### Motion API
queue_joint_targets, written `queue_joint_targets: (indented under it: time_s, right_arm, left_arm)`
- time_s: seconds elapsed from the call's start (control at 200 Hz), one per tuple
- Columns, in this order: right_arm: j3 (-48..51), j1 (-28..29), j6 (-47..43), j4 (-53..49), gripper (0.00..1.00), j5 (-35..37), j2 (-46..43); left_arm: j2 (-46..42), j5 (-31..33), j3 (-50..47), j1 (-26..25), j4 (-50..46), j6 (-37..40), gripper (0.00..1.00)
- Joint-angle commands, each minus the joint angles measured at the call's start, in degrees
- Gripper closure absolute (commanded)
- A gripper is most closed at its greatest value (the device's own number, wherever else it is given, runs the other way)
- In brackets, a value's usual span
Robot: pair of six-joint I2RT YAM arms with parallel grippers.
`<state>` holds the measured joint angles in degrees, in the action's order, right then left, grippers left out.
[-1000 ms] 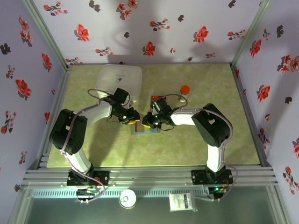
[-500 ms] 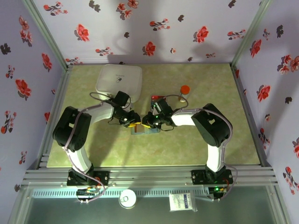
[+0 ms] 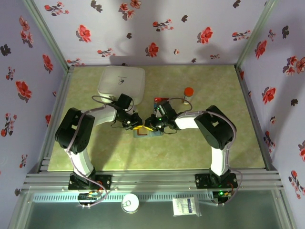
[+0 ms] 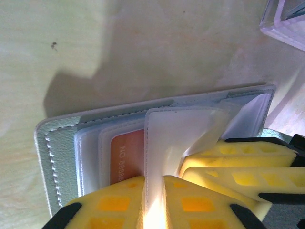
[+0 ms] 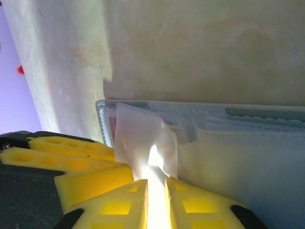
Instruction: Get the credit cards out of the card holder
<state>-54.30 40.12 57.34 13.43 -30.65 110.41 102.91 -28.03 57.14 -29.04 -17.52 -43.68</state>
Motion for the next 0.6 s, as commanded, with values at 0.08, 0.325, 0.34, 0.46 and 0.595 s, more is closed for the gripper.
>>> queue_joint_targets:
  time_s: [0.08, 0.325, 0.34, 0.46, 0.595]
  right_arm:
    - [0.9, -0.6, -0.9, -3.2, 0.77, 3.8, -2.4]
    - [0.0, -2.0, -6.2, -15.1, 0.73, 10.5, -10.4]
    - [0.0, -2.0, -6.5, -15.6, 0.72, 11.0, -10.8]
    - [0.0, -2.8, -8.3, -19.5, 0.72, 13.0, -13.9]
    - [-0.1, -3.3, -10.1, -23.7, 0.71, 15.7, -17.3]
  left_arm:
    - [-1.3, -1.1, 0.1, -0.2, -0.1, -0.8, 0.85]
    - [-2.7, -2.9, 2.2, -1.4, -0.4, -1.5, 0.79]
    - [-2.7, -2.9, 2.4, -1.6, -0.5, -1.5, 0.78]
    - [-2.4, -3.2, 3.9, -2.7, -0.9, -1.8, 0.71]
    - [-1.2, -3.6, 6.0, -4.5, -0.5, -2.4, 0.60]
